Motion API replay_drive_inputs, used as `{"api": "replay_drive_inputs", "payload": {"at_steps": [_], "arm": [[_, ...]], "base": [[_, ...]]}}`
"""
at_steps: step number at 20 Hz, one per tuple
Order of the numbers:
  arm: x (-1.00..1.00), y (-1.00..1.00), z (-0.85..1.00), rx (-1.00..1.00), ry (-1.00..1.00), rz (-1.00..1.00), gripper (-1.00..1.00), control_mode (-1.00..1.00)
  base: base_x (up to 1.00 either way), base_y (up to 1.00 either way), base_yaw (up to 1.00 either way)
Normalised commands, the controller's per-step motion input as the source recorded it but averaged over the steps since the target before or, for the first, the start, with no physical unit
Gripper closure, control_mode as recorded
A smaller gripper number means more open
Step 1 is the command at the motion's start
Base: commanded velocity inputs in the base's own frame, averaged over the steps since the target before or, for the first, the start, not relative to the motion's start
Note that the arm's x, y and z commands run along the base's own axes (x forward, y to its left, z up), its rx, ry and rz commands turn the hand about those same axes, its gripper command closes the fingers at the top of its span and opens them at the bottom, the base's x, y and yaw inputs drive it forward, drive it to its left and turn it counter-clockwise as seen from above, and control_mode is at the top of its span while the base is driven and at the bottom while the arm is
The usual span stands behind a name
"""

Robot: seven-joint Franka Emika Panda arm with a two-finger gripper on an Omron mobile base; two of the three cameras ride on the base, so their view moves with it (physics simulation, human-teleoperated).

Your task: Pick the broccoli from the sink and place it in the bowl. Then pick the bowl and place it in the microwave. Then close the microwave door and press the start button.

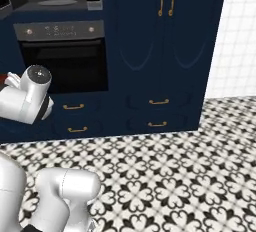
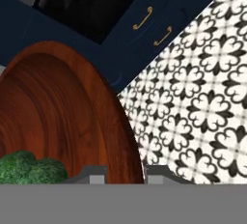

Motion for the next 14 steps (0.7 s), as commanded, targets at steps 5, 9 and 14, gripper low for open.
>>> {"api": "replay_drive_inputs", "payload": {"at_steps": [5,9,14], "arm": [[0.00,0.00,0.00,0.00,0.00,0.00,1.00,1.00],[0.00,0.00,0.00,0.00,0.00,0.00,1.00,1.00],[0.00,0.00,0.00,0.00,0.00,0.00,1.00,1.00]], "base": [[1.00,0.00,0.10],[1.00,0.01,0.11],[1.00,0.00,0.19]]}}
